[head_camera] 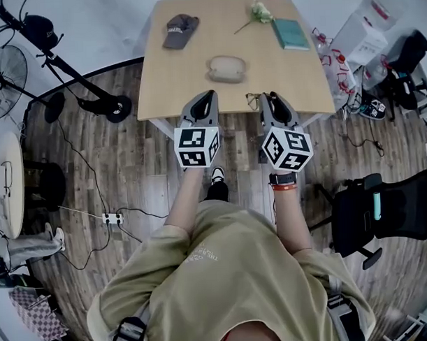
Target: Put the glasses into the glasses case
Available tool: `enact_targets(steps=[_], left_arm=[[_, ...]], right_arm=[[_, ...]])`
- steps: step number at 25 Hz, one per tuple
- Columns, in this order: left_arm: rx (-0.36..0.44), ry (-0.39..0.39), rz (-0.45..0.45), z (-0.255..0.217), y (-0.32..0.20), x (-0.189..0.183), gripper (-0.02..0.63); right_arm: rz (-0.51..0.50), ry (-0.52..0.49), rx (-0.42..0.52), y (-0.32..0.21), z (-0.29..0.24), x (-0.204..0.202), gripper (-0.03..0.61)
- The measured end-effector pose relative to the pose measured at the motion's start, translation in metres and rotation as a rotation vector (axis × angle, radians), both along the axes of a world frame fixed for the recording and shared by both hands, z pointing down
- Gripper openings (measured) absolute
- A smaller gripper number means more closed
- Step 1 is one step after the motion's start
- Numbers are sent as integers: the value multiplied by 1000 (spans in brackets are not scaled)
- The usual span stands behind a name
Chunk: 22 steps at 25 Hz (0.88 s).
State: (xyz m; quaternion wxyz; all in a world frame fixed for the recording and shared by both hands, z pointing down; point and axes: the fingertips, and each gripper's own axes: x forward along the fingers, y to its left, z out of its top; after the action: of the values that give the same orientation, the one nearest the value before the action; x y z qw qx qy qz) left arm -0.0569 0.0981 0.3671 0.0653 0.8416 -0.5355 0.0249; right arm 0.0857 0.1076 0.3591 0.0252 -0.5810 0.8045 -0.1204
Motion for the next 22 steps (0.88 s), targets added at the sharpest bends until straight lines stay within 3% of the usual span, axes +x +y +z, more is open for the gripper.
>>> enact_targets(steps=[12, 22], left_arm=[[-38, -8, 18, 29, -153, -29, 23], [-85, -10, 31, 57, -223, -26, 23]], right_arm=[[-19, -49, -72, -158, 31, -42, 106], [5, -128, -179, -226, 73, -38, 106]])
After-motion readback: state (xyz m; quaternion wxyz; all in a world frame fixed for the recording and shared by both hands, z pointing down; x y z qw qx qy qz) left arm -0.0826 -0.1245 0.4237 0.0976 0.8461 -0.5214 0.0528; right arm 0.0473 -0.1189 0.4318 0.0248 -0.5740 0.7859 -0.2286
